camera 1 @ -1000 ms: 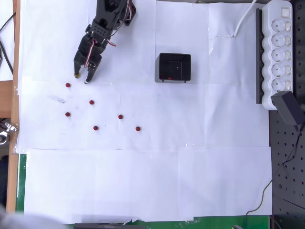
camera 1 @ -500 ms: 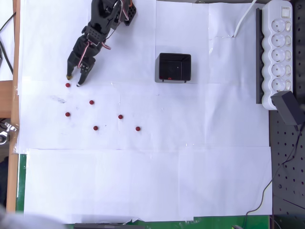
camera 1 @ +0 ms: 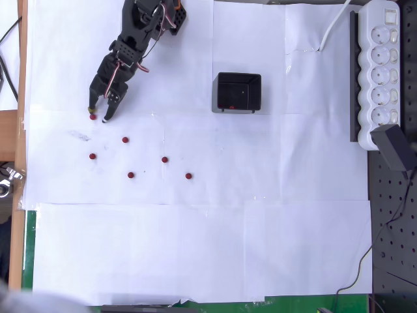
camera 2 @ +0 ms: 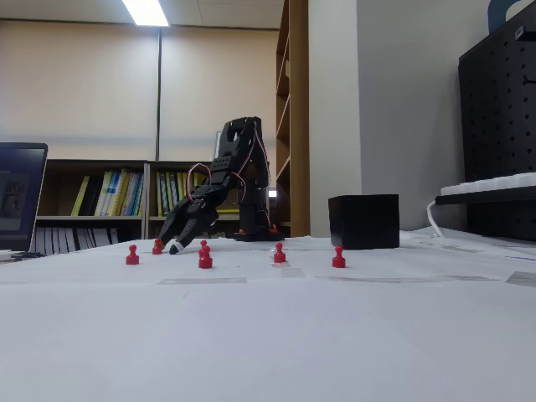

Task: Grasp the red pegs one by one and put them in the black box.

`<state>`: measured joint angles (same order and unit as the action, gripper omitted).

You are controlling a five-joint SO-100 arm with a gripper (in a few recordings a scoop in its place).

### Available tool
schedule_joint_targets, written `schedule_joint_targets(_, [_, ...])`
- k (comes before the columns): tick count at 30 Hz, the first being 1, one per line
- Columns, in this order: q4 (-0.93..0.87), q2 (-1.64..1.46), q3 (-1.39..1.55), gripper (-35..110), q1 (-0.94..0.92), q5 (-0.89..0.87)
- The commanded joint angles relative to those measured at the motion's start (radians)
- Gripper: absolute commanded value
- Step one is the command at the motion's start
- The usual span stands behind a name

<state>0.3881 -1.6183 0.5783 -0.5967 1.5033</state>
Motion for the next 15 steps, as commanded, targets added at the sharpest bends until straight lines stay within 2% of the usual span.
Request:
schedule_joint_targets(1, [-0.003, -0.015, 0.026, 14, -0.018, 0.011])
schedule_joint_targets(15, [-0.015, -0.051, 0.069, 14, -0.034, 0.009])
